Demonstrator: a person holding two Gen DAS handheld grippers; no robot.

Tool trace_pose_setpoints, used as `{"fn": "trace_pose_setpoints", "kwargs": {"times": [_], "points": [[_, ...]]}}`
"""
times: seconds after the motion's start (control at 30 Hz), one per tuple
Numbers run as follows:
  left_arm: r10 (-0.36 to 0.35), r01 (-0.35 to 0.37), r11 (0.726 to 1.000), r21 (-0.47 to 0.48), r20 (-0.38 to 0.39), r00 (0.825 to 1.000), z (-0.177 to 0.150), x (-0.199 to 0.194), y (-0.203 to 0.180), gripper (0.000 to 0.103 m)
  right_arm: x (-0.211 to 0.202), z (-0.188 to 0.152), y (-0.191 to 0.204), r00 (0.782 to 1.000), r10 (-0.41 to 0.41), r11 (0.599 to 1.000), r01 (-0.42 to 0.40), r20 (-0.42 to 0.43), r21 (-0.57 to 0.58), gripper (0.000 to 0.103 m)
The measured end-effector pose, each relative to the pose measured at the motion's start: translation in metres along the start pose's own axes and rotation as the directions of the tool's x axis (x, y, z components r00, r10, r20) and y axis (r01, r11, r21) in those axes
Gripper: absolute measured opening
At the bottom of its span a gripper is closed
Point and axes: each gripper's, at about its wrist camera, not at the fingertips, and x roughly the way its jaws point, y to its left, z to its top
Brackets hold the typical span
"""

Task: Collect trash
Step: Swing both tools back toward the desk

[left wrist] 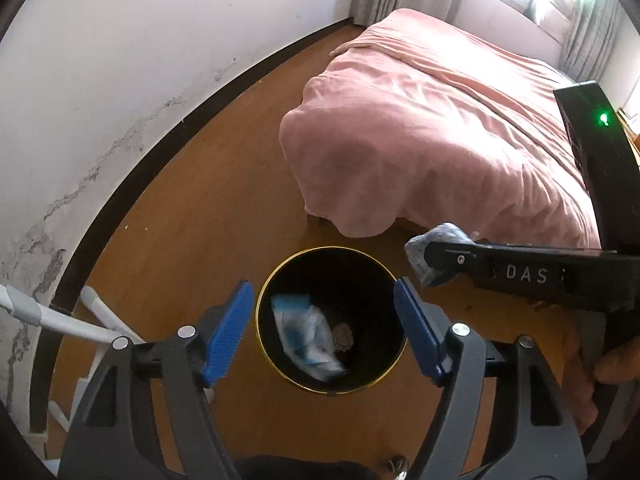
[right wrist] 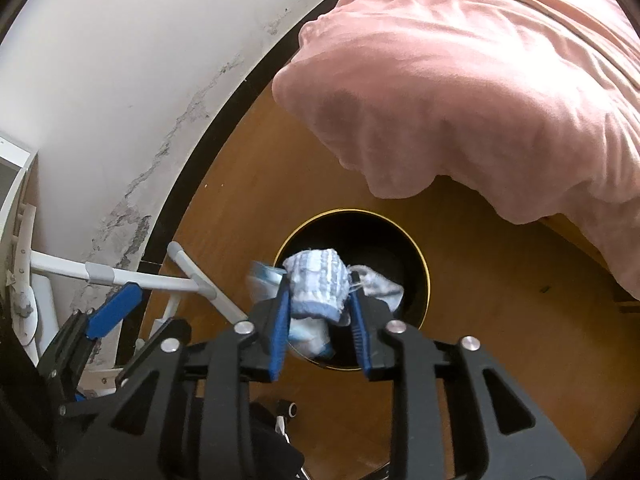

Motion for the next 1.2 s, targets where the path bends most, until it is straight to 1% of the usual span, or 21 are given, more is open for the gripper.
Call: {"fn": "trace_pose_setpoints", "kwargs": {"times": [0.03, 0.07, 0.13, 0.17, 0.33, 0.43, 0.47, 0.53, 0.57, 0.7, 0.77, 0.8, 0.83, 0.87, 0.97, 1.0, 1.07, 1.1, 1.13, 1.17, 1.2], "points": [[-0.003, 0.003, 1.0, 0.001, 0.001, 1.0, 0.0, -0.002, 0.0, 0.071, -0.001, 0.0, 0.0, 1.0, 0.001, 1.0, -0.001, 0.002, 0.0, 0.036], [-0.005, 0.005, 1.0, 0.003, 0.003, 1.0, 0.0, -0.005, 0.0, 0.071, -0.002, 0.0, 0.001, 1.0, 0.003, 1.0, -0.003, 0.007, -0.002, 0.048], [-0.003, 0.003, 1.0, 0.009, 0.012, 1.0, -0.001, -0.014, -0.001, 0.073, -0.004, 0.0, 0.003, 1.0, 0.004, 1.0, -0.004, 0.019, -0.009, 0.058], [0.0, 0.0, 1.0, 0.011, 0.019, 1.0, -0.001, -0.018, -0.002, 0.076, -0.005, 0.001, 0.004, 1.0, 0.004, 1.0, -0.004, 0.021, -0.011, 0.059], [0.002, -0.004, 1.0, 0.025, 0.068, 0.998, -0.003, -0.057, -0.004, 0.08, -0.023, 0.006, 0.008, 0.998, -0.003, 1.0, 0.004, 0.064, -0.005, 0.059], [0.004, -0.009, 0.999, 0.047, 0.106, 0.994, -0.006, -0.09, -0.009, 0.086, -0.054, 0.014, 0.018, 0.992, -0.022, 0.999, 0.024, 0.124, -0.022, 0.06], [0.003, -0.01, 0.998, 0.061, 0.118, 0.993, -0.006, -0.102, -0.011, 0.088, -0.069, 0.017, 0.025, 0.986, -0.026, 0.999, 0.031, 0.163, -0.034, 0.064], [-0.006, -0.01, 0.995, 0.102, 0.154, 0.988, -0.009, -0.135, -0.016, 0.09, -0.097, 0.018, 0.045, 0.973, -0.024, 0.997, 0.038, 0.232, -0.06, 0.07], [-0.007, -0.016, 0.993, 0.119, 0.187, 0.982, -0.012, -0.157, -0.016, 0.091, -0.107, 0.017, 0.056, 0.968, -0.015, 0.997, 0.035, 0.25, -0.074, 0.071], [0.03, -0.072, 0.987, 0.144, 0.275, 0.961, -0.032, -0.228, 0.003, 0.094, -0.134, 0.008, 0.122, 0.956, 0.078, 0.981, -0.023, 0.283, -0.193, 0.072], [0.098, -0.144, 0.981, 0.129, 0.309, 0.946, -0.048, -0.259, 0.023, 0.094, -0.14, -0.006, 0.17, 0.951, 0.149, 0.955, -0.066, 0.271, -0.29, 0.072], [0.148, -0.193, 0.975, 0.114, 0.321, 0.936, -0.058, -0.276, 0.037, 0.094, -0.141, -0.011, 0.189, 0.95, 0.177, 0.941, -0.087, 0.257, -0.328, 0.072], [0.202, -0.241, 0.967, 0.086, 0.321, 0.925, -0.07, -0.291, 0.054, 0.094, -0.141, -0.019, 0.213, 0.948, 0.211, 0.922, -0.112, 0.238, -0.37, 0.072], [0.236, -0.268, 0.961, 0.061, 0.317, 0.919, -0.078, -0.301, 0.067, 0.094, -0.141, -0.03, 0.238, 0.946, 0.245, 0.9, -0.139, 0.213, -0.414, 0.072], [0.365, -0.356, 0.931, -0.084, 0.272, 0.89, -0.113, -0.34, 0.128, 0.094, -0.136, -0.061, 0.308, 0.938, 0.321, 0.819, -0.205, 0.131, -0.536, 0.072], [0.421, -0.394, 0.906, -0.154, 0.243, 0.874, -0.129, -0.353, 0.152, 0.094, -0.134, -0.075, 0.333, 0.934, 0.343, 0.784, -0.229, 0.096, -0.576, 0.072], [0.51, -0.455, 0.85, -0.267, 0.195, 0.838, -0.157, -0.376, 0.192, 0.094, -0.132, -0.099, 0.373, 0.926, 0.376, 0.725, -0.271, 0.034, -0.634, 0.072], [0.556, -0.483, 0.809, -0.334, 0.167, 0.814, -0.176, -0.39, 0.213, 0.095, -0.131, -0.113, 0.39, 0.921, 0.39, 0.696, -0.293, 0.002, -0.656, 0.072], [0.587, -0.498, 0.774, -0.391, 0.147, 0.796, -0.193, -0.403, 0.23, 0.094, -0.127, -0.131, 0.415, 0.914, 0.403, 0.653, -0.327, -0.052, -0.683, 0.072], [0.62, -0.508, 0.727, -0.462, 0.123, 0.775, -0.216, -0.42, 0.249, 0.094, -0.127, -0.144, 0.43, 0.909, 0.409, 0.626, -0.347, -0.084, -0.698, 0.072], [0.636, -0.509, 0.698, -0.504, 0.111, 0.763, -0.229, -0.429, 0.259, 0.094, -0.125, -0.156, 0.445, 0.902, 0.414, 0.598, -0.368, -0.119, -0.712, 0.072]]}}
